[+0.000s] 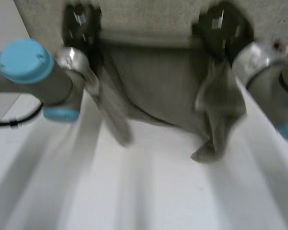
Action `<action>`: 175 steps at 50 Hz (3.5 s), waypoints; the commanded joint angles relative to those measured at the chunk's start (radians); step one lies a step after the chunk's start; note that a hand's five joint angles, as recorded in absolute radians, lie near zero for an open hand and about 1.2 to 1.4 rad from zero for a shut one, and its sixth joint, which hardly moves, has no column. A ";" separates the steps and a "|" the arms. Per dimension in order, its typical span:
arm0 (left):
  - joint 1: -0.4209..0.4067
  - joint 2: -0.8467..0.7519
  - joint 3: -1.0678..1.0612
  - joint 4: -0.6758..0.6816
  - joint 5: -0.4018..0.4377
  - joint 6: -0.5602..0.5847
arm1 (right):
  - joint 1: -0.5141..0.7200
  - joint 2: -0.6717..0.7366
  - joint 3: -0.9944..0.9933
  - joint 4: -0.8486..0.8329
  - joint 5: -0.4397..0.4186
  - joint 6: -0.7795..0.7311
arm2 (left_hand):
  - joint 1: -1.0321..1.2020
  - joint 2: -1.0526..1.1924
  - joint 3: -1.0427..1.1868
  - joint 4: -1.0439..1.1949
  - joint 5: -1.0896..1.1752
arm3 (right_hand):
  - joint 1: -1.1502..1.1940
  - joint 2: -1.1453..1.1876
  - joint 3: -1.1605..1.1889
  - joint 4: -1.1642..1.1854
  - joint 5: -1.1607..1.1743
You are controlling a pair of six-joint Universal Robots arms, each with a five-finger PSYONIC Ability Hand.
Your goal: Fold the towel.
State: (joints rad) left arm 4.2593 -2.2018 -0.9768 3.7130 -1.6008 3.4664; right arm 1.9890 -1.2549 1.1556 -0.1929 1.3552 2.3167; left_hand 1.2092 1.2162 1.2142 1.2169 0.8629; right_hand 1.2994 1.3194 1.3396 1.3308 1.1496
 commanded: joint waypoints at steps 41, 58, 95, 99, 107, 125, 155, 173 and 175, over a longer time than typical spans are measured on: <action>0.105 0.116 -0.815 0.147 0.090 0.071 | -0.010 0.236 0.312 0.095 0.061 0.201 | 0.187 0.180 0.182 0.179 0.359 | -0.568 -0.589 -0.609 -0.600 -0.593; 0.110 0.221 -0.899 0.128 0.087 0.068 | -0.070 0.108 0.447 0.173 0.087 0.273 | 0.187 0.180 0.182 0.179 0.359 | -0.662 -0.683 -0.703 -0.694 -0.687; 0.211 0.140 -0.898 0.111 0.087 0.073 | -0.200 -0.003 0.613 0.017 -0.051 0.388 | -0.467 -0.474 -0.472 -0.475 -0.295 | 0.097 0.077 0.057 0.065 0.072; 0.214 0.139 -0.899 0.076 0.087 0.069 | -0.202 -0.001 0.615 0.013 -0.051 0.388 | -0.461 -0.468 -0.466 -0.469 -0.290 | 0.097 0.077 0.057 0.065 0.072; 0.203 0.159 -0.896 -0.031 0.090 0.065 | -0.205 0.008 0.618 0.001 -0.051 0.383 | -0.464 -0.471 -0.469 -0.472 -0.293 | 0.097 0.077 0.057 0.065 0.072; 0.234 0.145 -0.859 -0.105 0.091 0.065 | -0.214 0.009 0.618 -0.003 -0.050 0.383 | -0.024 -0.031 -0.029 -0.032 0.148 | 0.097 0.077 0.057 0.065 0.072; 0.248 0.876 -0.896 -0.119 0.097 0.074 | -0.317 -0.535 0.285 0.389 -0.192 0.369 | 0.187 0.180 0.182 0.179 0.359 | 0.097 0.077 0.057 0.065 0.072; 0.283 0.449 -0.738 -0.257 0.283 0.079 | -0.260 -0.141 0.053 0.581 -0.131 0.178 | 0.187 0.180 0.182 0.179 0.359 | 0.097 0.077 0.057 0.065 0.072; 0.287 0.393 -0.688 -0.262 0.285 0.079 | -0.234 -0.084 0.032 0.566 -0.116 0.173 | 0.187 0.180 0.182 0.179 0.359 | 0.097 0.077 0.057 0.065 0.072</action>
State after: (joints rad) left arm 4.5361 -1.6327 -1.7802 3.4576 -1.3145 3.5443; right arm 1.6763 -1.4811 1.2301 0.4042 1.1683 2.4995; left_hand 1.1991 1.2172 1.2117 1.2176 0.8607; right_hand 1.3281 1.3421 1.3402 1.3362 1.1741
